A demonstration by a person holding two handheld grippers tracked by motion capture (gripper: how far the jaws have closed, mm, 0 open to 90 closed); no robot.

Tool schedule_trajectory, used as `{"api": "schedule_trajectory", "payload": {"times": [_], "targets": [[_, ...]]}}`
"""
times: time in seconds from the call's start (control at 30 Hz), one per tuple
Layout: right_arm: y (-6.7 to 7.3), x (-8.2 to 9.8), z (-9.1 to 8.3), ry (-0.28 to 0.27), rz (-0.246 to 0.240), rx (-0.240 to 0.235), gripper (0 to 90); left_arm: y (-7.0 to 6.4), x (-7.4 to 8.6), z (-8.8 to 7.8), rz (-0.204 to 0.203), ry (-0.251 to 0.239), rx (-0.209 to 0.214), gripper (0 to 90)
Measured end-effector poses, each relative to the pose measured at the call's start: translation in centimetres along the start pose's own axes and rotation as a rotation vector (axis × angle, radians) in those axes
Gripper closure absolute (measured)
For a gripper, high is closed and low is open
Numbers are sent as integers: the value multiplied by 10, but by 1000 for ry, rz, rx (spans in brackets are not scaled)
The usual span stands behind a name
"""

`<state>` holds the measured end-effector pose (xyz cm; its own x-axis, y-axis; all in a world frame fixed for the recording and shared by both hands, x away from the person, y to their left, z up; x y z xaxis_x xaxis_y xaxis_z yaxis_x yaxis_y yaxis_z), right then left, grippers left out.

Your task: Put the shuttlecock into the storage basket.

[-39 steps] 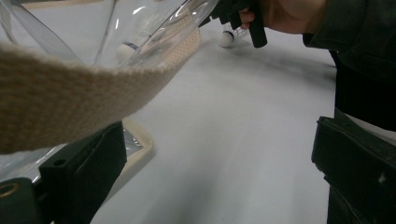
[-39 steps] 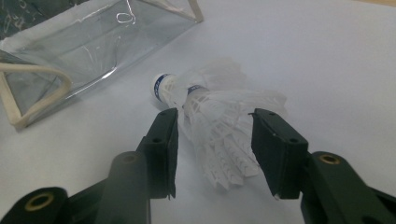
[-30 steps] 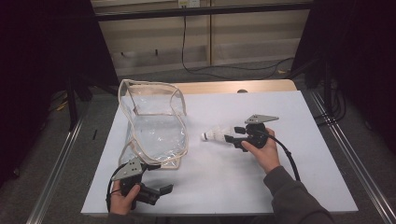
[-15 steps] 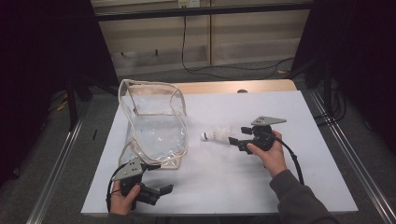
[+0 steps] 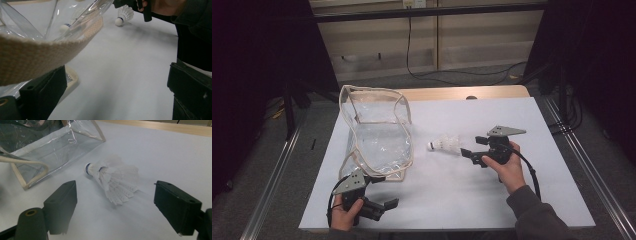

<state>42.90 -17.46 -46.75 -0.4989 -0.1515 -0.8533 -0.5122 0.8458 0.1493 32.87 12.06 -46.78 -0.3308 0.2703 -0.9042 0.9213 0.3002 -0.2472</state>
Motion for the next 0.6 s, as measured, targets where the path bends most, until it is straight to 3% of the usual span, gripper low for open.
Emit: {"api": "schedule_trajectory", "payload": {"times": [0.6], "targets": [[-5, 0, -2, -7, 8, 6, 189, 3, 2, 1, -13, 1, -35, 24]]}}
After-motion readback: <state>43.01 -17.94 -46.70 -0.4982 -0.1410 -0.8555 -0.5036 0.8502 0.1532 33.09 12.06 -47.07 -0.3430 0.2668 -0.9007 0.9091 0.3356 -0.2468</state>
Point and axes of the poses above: each handheld gripper's, and its own axes: z roughly forward along the jaws, x roughly out of its underside, y roughly to its left, the point moved 9 cm from there along z, roughly forward along the jaws, and after that the axes turned 7 degrees about x, right-handed, at the moved point
